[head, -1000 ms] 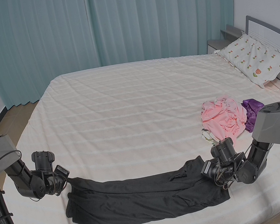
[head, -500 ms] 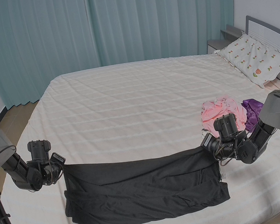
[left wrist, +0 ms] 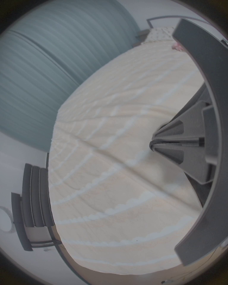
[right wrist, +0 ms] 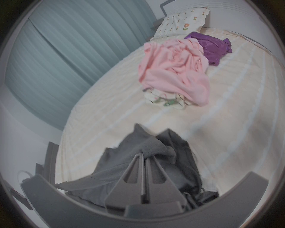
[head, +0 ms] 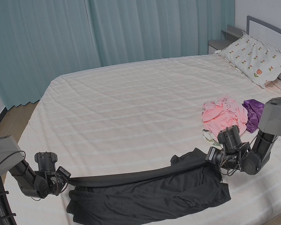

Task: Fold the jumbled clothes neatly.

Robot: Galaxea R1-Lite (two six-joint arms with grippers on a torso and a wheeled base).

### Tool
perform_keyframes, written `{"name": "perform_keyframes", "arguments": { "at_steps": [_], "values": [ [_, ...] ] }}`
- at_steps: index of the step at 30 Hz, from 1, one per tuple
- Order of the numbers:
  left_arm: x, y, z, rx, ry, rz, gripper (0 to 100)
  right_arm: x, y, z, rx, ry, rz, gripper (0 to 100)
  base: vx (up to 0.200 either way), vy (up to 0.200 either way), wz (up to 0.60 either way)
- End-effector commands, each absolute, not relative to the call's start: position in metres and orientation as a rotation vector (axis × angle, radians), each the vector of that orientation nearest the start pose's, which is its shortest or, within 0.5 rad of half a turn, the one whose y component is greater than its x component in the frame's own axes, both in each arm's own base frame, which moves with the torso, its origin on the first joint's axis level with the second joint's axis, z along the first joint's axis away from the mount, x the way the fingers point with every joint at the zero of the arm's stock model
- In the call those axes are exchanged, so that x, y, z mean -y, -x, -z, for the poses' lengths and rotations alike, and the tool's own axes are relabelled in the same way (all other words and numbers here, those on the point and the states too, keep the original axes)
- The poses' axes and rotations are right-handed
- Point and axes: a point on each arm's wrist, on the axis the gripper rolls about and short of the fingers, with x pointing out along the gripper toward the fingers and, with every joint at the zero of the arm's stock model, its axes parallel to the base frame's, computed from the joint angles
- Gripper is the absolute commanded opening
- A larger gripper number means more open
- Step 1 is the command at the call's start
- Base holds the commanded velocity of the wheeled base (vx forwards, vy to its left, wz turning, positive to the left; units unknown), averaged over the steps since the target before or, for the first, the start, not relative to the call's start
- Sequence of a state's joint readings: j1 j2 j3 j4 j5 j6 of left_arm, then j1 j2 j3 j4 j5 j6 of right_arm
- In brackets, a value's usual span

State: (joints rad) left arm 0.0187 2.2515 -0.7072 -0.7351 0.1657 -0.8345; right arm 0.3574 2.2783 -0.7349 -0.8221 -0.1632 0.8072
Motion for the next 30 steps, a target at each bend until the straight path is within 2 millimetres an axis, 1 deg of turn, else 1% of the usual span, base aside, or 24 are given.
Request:
{"name": "perform_keyframes", "arguments": {
  "at_steps": [1, 6, 12, 13, 14, 15, 18, 21, 22, 24, 25, 27, 30],
  "values": [
    [-0.008, -0.33, 0.032, -0.761, 0.679, -0.509, 0, -0.117, -0.323, 0.026, -0.777, -0.555, 0.121, 0, 0.0, 0.0, 0.0],
    [-0.003, -0.325, 0.04, -0.807, 0.631, -0.494, 0, -0.117, -0.322, 0.032, -0.796, -0.543, 0.128, 0, 0.0, 0.0, 0.0],
    [0.001, -0.324, 0.043, -0.827, 0.605, -0.479, 0, -0.119, -0.317, 0.035, -0.817, -0.525, 0.121, 0, 0.0, 0.0, 0.0],
    [0.001, -0.324, 0.043, -0.83, 0.599, -0.477, 100, -0.119, -0.317, 0.036, -0.82, -0.523, 0.122, 0, 0.0, 0.0, 0.0],
    [0.001, -0.324, 0.044, -0.83, 0.597, -0.476, 100, -0.12, -0.317, 0.036, -0.82, -0.523, 0.121, 0, 0.0, 0.0, 0.0],
    [0.002, -0.324, 0.044, -0.83, 0.597, -0.475, 100, -0.12, -0.317, 0.036, -0.82, -0.523, 0.118, 100, 0.0, 0.0, 0.0],
    [0.002, -0.325, 0.043, -0.828, 0.596, -0.476, 100, -0.121, -0.317, 0.037, -0.825, -0.522, 0.114, 100, 0.0, 0.0, 0.0],
    [0.001, -0.323, 0.042, -0.825, 0.591, -0.488, 100, -0.121, -0.316, 0.031, -0.814, -0.53, 0.109, 100, 0.0, 0.0, 0.0],
    [-0.001, -0.319, 0.043, -0.833, 0.591, -0.498, 100, -0.118, -0.315, 0.027, -0.806, -0.534, 0.11, 100, 0.0, 0.0, 0.0],
    [-0.004, -0.313, 0.034, -0.818, 0.607, -0.499, 100, -0.114, -0.311, 0.015, -0.787, -0.558, 0.106, 100, 0.0, 0.0, 0.0],
    [-0.004, -0.312, 0.033, -0.817, 0.61, -0.499, 100, -0.114, -0.311, 0.014, -0.787, -0.56, 0.104, 100, 0.0, 0.0, 0.0],
    [-0.01, -0.303, 0.021, -0.808, 0.639, -0.487, 100, -0.106, -0.299, 0.003, -0.793, -0.581, 0.086, 100, 0.0, 0.0, 0.0],
    [-0.012, -0.283, 0.005, -0.831, 0.692, -0.416, 100, -0.099, -0.281, -0.003, -0.828, -0.591, 0.061, 100, 0.0, 0.0, 0.0]
  ]
}}
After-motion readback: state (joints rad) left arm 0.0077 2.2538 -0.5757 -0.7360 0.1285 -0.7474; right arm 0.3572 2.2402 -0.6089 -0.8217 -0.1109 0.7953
